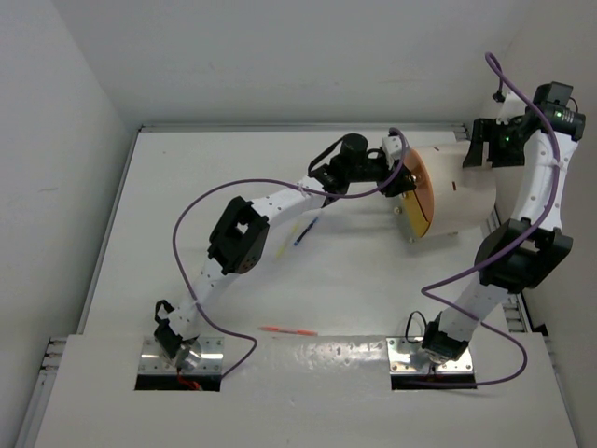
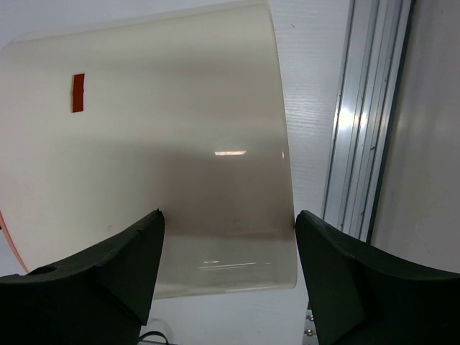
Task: Sort the stationery into containers
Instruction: Open the drawer in the storage box.
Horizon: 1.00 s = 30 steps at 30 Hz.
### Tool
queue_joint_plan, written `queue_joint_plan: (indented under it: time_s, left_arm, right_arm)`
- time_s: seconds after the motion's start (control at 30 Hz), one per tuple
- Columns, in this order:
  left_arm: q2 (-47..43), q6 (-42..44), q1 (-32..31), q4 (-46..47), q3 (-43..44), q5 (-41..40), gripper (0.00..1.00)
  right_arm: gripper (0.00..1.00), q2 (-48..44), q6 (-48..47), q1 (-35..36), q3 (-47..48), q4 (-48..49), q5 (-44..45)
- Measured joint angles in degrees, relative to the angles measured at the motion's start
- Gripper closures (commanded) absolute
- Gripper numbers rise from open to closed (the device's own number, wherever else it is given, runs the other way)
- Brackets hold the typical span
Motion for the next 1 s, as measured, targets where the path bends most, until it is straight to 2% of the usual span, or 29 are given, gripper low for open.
queue_joint_plan:
  time_s: [0.5, 0.87, 0.97, 1.0]
  left_arm:
    - [-2.2, 0.0, -0.8, -0.2, -0.7, -0.6, 0.45]
    - [-2.4, 0.0, -1.0, -0.7, -0.7, -0.9, 0.55]
    - [-2.4, 0.0, -1.0, -0.9, -0.7, -1.3, 0.61]
    - [-2.4, 0.0, -1.0, -0.9, -0.7, -1.5, 0.66]
  right_arm:
    - [0.28, -1.2, -0.9, 0.0, -1.6, 0.5, 0.0]
    - [0.29, -1.6, -1.1, 0.0, -2.1, 0.9, 0.0]
    - [0.29, -1.6, -1.1, 0.0, -2.1, 0.9, 0.0]
    - [0.30, -1.6, -1.1, 0.0, -2.1, 0.9, 0.0]
